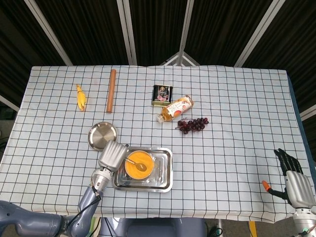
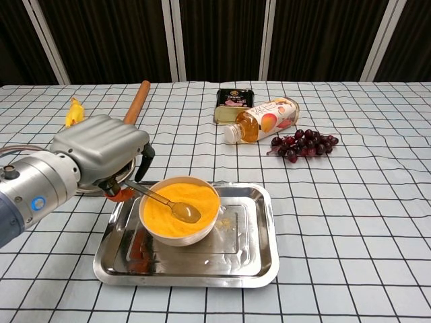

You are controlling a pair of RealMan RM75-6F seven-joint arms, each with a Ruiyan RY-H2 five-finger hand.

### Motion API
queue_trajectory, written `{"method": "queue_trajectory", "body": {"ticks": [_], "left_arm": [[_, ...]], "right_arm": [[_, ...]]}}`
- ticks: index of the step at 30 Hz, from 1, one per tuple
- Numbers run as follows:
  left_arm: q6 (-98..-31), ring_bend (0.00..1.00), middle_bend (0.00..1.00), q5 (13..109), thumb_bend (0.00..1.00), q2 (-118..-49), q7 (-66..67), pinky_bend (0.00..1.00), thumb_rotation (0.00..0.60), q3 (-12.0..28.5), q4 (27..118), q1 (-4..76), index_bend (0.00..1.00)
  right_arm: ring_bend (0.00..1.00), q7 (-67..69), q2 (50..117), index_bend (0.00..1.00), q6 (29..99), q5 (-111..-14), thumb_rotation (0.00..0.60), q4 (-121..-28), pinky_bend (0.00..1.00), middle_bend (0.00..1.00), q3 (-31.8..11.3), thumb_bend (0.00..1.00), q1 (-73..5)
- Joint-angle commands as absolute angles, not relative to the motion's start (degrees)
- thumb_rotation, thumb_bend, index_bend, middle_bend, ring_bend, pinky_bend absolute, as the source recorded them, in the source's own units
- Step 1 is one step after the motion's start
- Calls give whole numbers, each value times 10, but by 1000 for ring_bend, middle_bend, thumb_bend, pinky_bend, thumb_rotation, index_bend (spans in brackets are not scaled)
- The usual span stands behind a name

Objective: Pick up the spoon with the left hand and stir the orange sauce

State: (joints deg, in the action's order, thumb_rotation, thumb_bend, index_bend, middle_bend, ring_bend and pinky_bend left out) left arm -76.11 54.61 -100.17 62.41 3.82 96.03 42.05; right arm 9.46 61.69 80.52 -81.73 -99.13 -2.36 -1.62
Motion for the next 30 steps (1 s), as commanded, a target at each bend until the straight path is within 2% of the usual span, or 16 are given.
{"method": "queue_trajectory", "body": {"ticks": [1,11,19,30], "left_arm": [[-760,959,948,547,431,-1003,624,967,600,38,959,420,564],[-759,960,952,549,551,-1002,625,967,600,40,959,417,581],[-760,960,953,540,561,-992,626,967,600,47,975,413,584],[-770,960,951,453,556,-970,654,967,600,77,1035,412,574]], "right_arm": [[0,95,617,0,806,-817,600,-991,0,0,-24,317,-16],[0,95,617,0,805,-818,600,-991,0,0,-23,316,-16],[0,94,617,0,804,-818,600,-992,0,0,-23,317,-16],[0,93,617,0,803,-817,600,-993,0,0,-22,317,-16]]}}
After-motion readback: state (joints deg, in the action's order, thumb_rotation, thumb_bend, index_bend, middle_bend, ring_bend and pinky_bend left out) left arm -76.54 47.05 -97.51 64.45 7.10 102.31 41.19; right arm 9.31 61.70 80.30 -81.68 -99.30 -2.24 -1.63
